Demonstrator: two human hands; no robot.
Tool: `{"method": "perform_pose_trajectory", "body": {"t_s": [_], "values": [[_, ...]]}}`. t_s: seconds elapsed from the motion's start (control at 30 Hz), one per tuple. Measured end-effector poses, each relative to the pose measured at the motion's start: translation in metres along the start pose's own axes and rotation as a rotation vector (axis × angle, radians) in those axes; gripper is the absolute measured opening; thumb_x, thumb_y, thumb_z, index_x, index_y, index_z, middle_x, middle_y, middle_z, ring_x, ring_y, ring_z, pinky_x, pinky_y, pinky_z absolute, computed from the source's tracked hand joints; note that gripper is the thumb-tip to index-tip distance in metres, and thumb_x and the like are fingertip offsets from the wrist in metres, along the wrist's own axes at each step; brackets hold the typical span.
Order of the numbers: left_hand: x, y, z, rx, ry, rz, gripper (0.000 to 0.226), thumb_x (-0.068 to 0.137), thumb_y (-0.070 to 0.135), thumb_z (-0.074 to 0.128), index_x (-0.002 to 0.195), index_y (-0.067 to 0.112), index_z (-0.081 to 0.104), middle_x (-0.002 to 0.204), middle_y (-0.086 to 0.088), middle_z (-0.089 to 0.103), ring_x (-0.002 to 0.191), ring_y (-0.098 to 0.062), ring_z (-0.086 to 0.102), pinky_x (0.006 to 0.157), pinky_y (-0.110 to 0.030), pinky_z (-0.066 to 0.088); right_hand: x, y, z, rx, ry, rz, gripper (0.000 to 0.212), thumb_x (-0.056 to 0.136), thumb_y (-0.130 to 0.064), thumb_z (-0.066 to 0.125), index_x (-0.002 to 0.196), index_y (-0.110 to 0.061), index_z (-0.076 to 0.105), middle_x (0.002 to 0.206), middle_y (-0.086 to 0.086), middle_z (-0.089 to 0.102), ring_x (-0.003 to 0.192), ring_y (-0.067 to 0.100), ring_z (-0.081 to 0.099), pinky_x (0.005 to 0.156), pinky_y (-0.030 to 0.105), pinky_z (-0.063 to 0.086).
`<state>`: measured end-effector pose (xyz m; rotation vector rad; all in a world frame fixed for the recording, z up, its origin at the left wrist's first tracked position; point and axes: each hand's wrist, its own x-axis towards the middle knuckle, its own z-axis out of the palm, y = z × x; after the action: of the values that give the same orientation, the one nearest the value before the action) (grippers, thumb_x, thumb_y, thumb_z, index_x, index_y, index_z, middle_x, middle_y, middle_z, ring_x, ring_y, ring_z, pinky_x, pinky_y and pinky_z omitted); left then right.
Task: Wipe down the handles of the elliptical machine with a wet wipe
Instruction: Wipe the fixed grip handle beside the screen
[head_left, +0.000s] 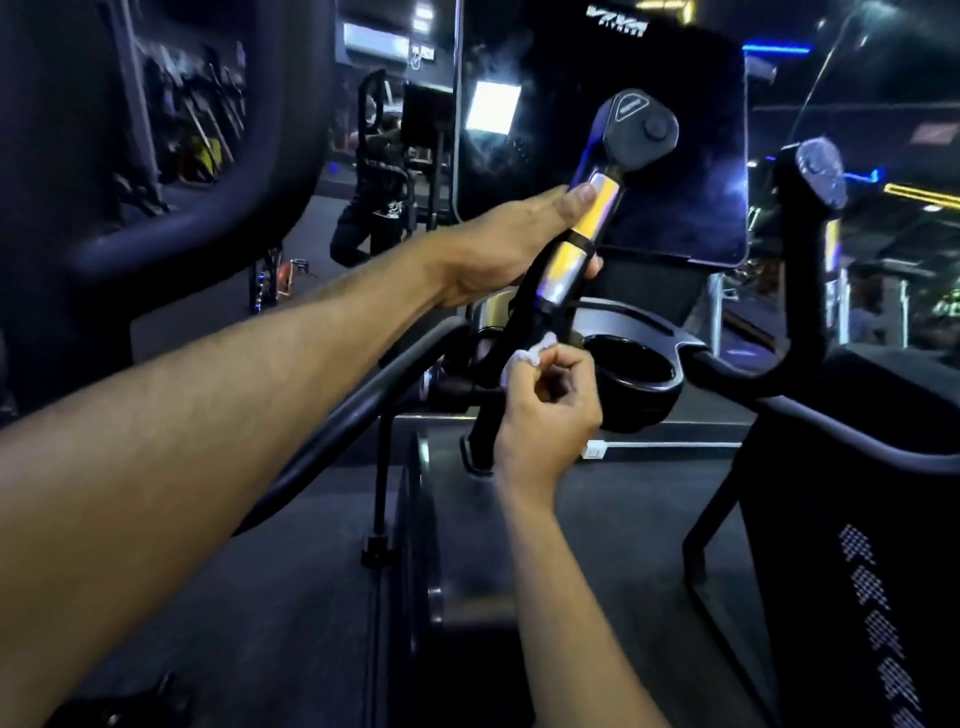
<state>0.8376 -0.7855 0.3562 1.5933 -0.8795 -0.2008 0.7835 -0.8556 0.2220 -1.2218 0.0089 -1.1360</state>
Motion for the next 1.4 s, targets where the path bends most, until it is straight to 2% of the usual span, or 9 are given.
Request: {"method": "perform_pose_trajectory", "body": {"t_s": [0.17,0.27,0.5,0.63,0.83,0.97,1.07,1.2,1.4], "values": [[0.004,-0.004,0.001,-0.029,0.005,-0.005,0.044,0.112,0.044,0.034,0.149,0.023,0.041,0.116,-0.02,0.074,0.093,-0.011,0.072,0.08,-0.029,0.061,0.025,-0.009,0.005,0.178,0.004,0.183,0.027,0.086,0.012,0.059,0.076,-0.013,0.057,0.055,-0.008,0.056,0.052,0.01,0.047,0.052,0.026,0.039],[0.005,-0.004,0.0,-0.057,0.005,-0.009,0.046,0.112,0.044,0.033,0.152,0.02,0.039,0.104,-0.01,0.073,0.117,-0.024,0.07,0.086,-0.034,0.06,0.013,-0.012,0.003,0.173,0.022,0.16,0.023,0.085,0.012,0.06,0.079,-0.01,0.061,0.061,0.0,0.059,0.054,0.014,0.049,0.053,0.026,0.04],[0.003,-0.001,-0.003,-0.001,-0.031,-0.038,0.059,0.112,0.046,0.032,0.163,0.017,0.021,0.112,-0.011,0.076,0.122,-0.019,0.068,0.091,-0.026,0.058,0.019,0.009,-0.003,0.179,-0.133,0.492,0.018,0.097,0.002,0.058,0.088,-0.006,0.071,0.069,0.005,0.064,0.055,0.01,0.049,0.054,0.022,0.04],[0.011,-0.01,-0.006,-0.004,-0.046,-0.034,0.056,0.112,0.046,0.035,0.159,0.017,0.024,0.117,-0.014,0.075,0.127,-0.027,0.065,0.114,-0.044,0.048,0.025,-0.003,-0.028,0.163,-0.414,0.454,0.025,0.098,0.007,0.05,0.089,-0.007,0.069,0.074,-0.001,0.071,0.067,0.01,0.062,0.065,0.022,0.051],[0.013,-0.008,-0.01,0.047,-0.072,-0.052,0.074,0.111,0.049,0.033,0.166,0.014,-0.001,0.133,-0.015,0.069,0.135,-0.021,0.059,0.12,-0.035,0.038,0.033,0.027,-0.024,-0.166,-0.488,0.38,0.016,0.099,-0.001,0.058,0.1,-0.004,0.073,0.083,0.008,0.073,0.066,0.017,0.068,0.072,0.038,0.061],[0.013,-0.011,-0.008,0.034,-0.07,-0.015,0.046,0.111,0.049,0.034,0.151,0.026,0.032,0.12,-0.019,0.073,0.129,-0.031,0.063,0.107,-0.043,0.054,0.057,0.043,-0.01,-0.268,-0.612,0.245,0.014,0.09,-0.002,0.073,0.103,-0.005,0.079,0.111,0.014,0.074,0.09,0.015,0.072,0.076,0.028,0.059],[0.011,-0.01,-0.005,0.018,-0.06,-0.033,0.051,0.111,0.047,0.033,0.155,0.02,0.032,0.108,-0.01,0.077,0.116,-0.018,0.071,0.087,-0.034,0.062,0.074,0.053,0.004,-0.446,-0.547,0.072,0.013,0.083,-0.01,0.083,0.095,-0.006,0.079,0.1,0.007,0.077,0.082,0.005,0.066,0.078,0.026,0.056],[0.012,-0.011,-0.003,-0.021,-0.044,-0.012,0.029,0.113,0.043,0.032,0.134,0.03,0.046,0.11,-0.011,0.07,0.11,-0.015,0.072,0.092,-0.037,0.059,0.066,0.076,0.001,-0.605,-0.421,-0.213,0.014,0.08,0.005,0.075,0.091,-0.003,0.077,0.095,0.005,0.066,0.076,0.009,0.059,0.071,0.002,0.04],[0.015,-0.017,-0.001,0.005,0.009,-0.01,0.047,0.114,0.041,0.029,0.144,0.008,0.042,0.088,-0.003,0.073,0.116,-0.022,0.071,0.11,-0.064,0.045,0.047,0.086,-0.003,-0.454,-0.408,-0.107,0.019,0.084,-0.012,0.067,0.1,-0.009,0.076,0.103,0.001,0.065,0.088,0.016,0.065,0.078,0.017,0.048]]}}
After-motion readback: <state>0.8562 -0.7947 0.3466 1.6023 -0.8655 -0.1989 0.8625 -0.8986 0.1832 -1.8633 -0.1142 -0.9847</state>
